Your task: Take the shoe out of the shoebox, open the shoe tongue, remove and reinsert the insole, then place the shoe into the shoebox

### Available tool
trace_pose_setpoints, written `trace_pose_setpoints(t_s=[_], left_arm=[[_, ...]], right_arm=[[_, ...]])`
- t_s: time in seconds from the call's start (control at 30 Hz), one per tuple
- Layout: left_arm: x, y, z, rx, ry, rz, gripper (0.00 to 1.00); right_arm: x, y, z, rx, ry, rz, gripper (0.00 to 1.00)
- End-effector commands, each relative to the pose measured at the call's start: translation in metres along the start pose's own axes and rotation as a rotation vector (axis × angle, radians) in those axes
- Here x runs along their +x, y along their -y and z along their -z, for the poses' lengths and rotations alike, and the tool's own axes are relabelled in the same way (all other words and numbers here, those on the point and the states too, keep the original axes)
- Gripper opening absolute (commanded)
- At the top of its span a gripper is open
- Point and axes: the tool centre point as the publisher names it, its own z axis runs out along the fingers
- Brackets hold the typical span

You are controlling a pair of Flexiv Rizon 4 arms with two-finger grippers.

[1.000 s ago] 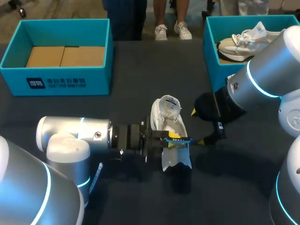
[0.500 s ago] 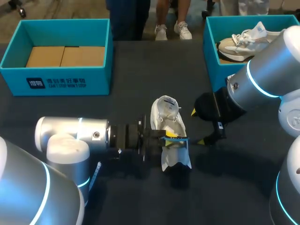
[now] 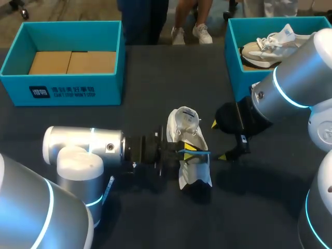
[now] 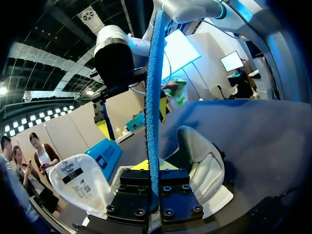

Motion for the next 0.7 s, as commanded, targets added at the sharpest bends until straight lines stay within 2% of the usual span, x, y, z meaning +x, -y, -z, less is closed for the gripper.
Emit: trace_pose_setpoints(t_s=[0.03, 0.07, 0.1, 0.13, 0.17, 0.23, 0.37, 0.47, 0.7], left_arm=[[0.002, -0.001, -0.003, -0.005, 0.003, 0.002, 0.00], [0.002, 0.001, -0.002, -0.005, 0.004, 0.001, 0.00], [0.001, 0.003, -0.001, -0.002, 0.006, -0.003, 0.20], [0.001, 0.005, -0.001, 0.000, 0.006, -0.005, 0.35], [0.000, 0.006, 0.000, 0.001, 0.006, -0.006, 0.39], [-0.001, 0.010, 0.001, 0.004, 0.005, -0.010, 0.41], [-0.004, 0.019, 0.002, 0.003, -0.003, -0.019, 0.35], [-0.005, 0.024, 0.003, 0.003, -0.006, -0.024, 0.35], [-0.001, 0.036, 0.008, -0.052, -0.054, -0.002, 0.36]], right_arm=[[0.001, 0.000, 0.000, -0.001, 0.002, 0.001, 1.00], [0.001, 0.000, 0.000, -0.001, 0.002, 0.001, 1.00], [0.001, 0.000, 0.000, -0.001, 0.002, 0.001, 1.00], [0.001, 0.000, 0.000, -0.001, 0.002, 0.001, 1.00], [0.001, 0.000, 0.000, -0.001, 0.002, 0.001, 1.00], [0.001, 0.000, 0.000, -0.001, 0.002, 0.001, 1.00], [0.001, 0.000, 0.000, -0.001, 0.002, 0.001, 1.00], [0.001, 0.000, 0.000, -0.001, 0.002, 0.001, 1.00], [0.001, 0.000, 0.000, -0.001, 0.002, 0.001, 1.00]])
